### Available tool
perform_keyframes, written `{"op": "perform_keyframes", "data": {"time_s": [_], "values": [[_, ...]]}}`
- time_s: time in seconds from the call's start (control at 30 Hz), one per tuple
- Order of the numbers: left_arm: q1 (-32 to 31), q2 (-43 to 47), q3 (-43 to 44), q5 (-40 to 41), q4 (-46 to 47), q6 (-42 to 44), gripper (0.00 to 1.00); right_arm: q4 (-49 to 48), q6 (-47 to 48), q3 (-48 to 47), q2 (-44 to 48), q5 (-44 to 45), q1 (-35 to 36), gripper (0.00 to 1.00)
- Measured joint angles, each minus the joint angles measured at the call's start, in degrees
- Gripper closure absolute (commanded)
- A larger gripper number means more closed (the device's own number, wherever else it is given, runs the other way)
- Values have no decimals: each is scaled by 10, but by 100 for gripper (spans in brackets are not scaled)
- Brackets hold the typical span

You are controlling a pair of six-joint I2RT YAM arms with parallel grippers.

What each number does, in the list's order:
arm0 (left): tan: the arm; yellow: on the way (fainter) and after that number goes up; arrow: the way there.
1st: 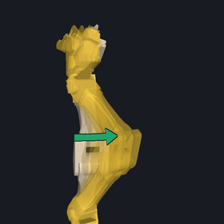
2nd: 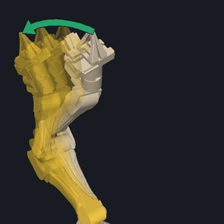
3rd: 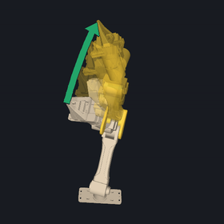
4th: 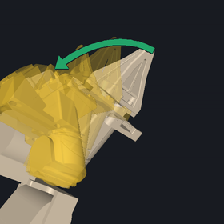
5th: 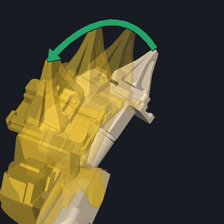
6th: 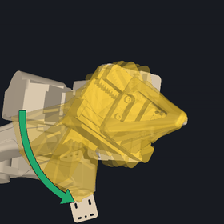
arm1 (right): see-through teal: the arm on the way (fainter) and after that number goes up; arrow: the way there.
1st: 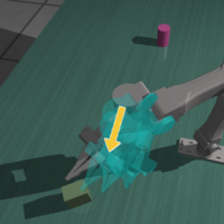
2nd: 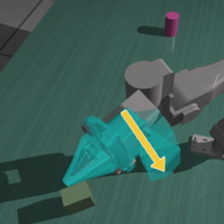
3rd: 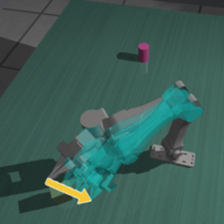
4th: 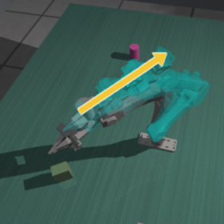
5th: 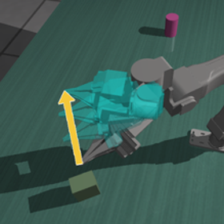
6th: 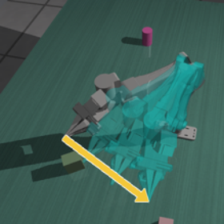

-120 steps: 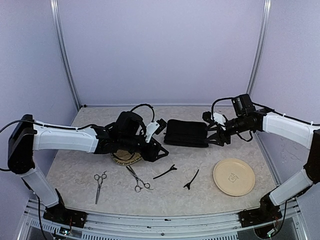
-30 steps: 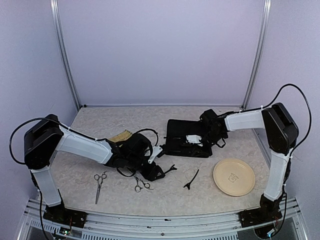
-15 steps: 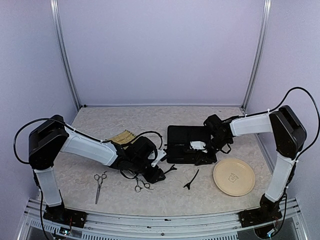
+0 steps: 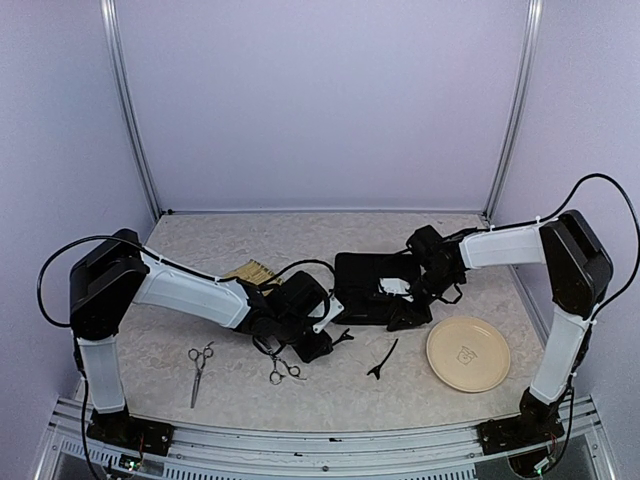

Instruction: Sort the hair-cutting tools

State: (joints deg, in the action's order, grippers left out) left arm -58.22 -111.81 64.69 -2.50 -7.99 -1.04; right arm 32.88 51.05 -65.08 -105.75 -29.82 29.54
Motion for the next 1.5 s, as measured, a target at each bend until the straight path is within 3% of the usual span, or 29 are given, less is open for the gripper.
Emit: {"op": "perform_keyframes", "data": {"time_s": [0.57, 0.9, 1.17, 1.5], "values": [[-5, -5, 14, 1, -23, 31, 95, 3, -2, 0, 0, -9, 0, 65], [-5, 10, -4, -27, -23, 50, 100, 33, 4, -21, 7, -68, -19, 66], [21, 45, -9, -111, -23, 65, 100, 91, 34, -57, 50, -141, -21, 70], [37, 85, -9, -184, -23, 114, 99, 100, 46, -81, 113, -111, 33, 76]]}}
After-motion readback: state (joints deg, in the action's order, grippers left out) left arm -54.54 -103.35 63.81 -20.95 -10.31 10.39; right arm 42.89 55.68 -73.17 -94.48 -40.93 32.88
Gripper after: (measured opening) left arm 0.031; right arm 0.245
